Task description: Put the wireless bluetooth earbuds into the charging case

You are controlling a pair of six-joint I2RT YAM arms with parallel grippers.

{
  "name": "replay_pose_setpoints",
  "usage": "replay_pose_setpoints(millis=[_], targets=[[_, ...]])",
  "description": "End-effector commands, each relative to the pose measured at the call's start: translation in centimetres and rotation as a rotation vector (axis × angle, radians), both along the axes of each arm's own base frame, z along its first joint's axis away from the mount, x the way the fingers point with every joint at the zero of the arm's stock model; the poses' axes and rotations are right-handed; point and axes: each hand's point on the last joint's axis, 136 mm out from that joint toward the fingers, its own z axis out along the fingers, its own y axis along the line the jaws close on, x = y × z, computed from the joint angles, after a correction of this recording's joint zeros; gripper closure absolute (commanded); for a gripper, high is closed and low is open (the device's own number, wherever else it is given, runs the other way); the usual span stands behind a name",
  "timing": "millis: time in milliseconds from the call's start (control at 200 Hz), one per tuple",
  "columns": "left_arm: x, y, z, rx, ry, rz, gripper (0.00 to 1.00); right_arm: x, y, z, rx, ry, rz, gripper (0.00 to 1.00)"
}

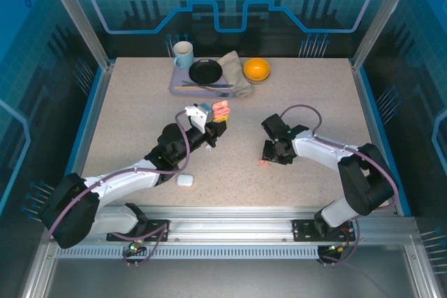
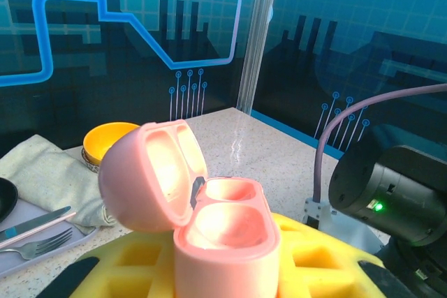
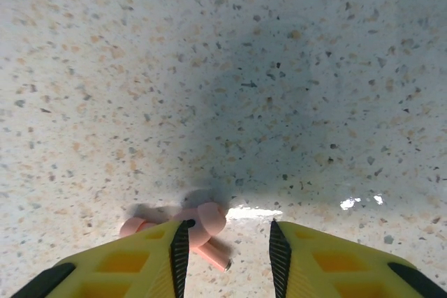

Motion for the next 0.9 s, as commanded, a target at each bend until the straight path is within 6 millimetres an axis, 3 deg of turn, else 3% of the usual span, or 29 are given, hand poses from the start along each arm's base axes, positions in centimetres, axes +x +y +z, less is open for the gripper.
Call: replay_pose_setpoints(millis=[0,550,895], targets=[[0.0,0.2,0.4,-0.010,-0.011,0.006,1.00,-0.4,0.7,1.3,0.031,-0.027,0.042,0.62],[0.4,-0.4,0.6,-0.019,-0.005,-0.008,1.00,-3.1,0.2,-0.4,0.029,0.068,0.107,0.61],[0.5,-0.5,0.5,-0.019,-0.002,-0.008,1.00,-3.3,0.7,-1.4,0.035,0.103,0.134,0.58]])
